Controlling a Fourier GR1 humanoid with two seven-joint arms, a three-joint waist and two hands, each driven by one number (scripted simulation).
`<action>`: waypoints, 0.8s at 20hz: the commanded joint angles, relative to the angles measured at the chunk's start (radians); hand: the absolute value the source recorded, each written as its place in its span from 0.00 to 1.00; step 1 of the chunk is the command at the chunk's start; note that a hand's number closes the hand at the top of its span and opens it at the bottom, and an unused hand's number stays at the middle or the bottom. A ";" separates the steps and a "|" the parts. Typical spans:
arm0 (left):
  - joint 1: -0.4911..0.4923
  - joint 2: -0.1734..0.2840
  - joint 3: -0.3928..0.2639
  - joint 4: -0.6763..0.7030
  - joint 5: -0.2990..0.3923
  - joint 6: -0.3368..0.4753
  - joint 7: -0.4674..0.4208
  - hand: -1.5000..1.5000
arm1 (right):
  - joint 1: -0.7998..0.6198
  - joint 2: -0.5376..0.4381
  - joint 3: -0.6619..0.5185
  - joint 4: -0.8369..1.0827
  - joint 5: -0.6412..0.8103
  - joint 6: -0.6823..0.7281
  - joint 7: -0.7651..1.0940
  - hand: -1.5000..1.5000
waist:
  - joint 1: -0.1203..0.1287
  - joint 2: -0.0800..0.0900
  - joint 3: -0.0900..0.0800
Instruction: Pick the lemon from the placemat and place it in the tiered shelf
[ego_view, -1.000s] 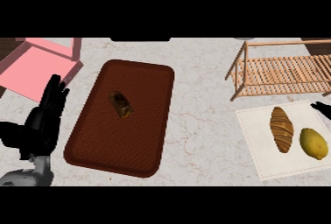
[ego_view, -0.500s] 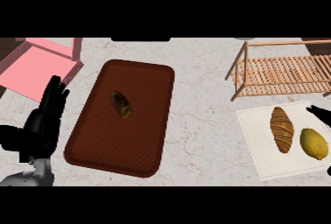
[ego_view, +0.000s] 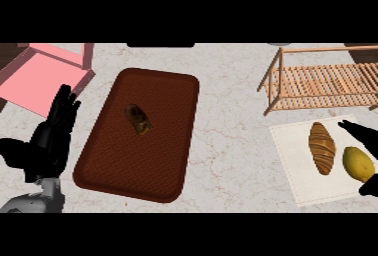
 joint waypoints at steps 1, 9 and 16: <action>-0.018 -0.026 0.006 0.022 -0.027 -0.007 -0.011 0.50 | 0.051 0.034 -0.009 -0.010 0.040 -0.013 -0.011 0.00 | -0.004 -0.001 0.000; -0.013 -0.010 0.049 -0.050 -0.016 -0.036 0.075 0.50 | -0.028 0.034 0.006 0.119 0.135 -0.047 -0.082 1.00 | -0.002 -0.001 0.000; -0.003 -0.059 0.012 -0.012 -0.064 -0.024 0.011 0.50 | -0.105 0.072 -0.006 0.289 0.205 -0.272 -0.204 1.00 | 0.002 0.001 0.000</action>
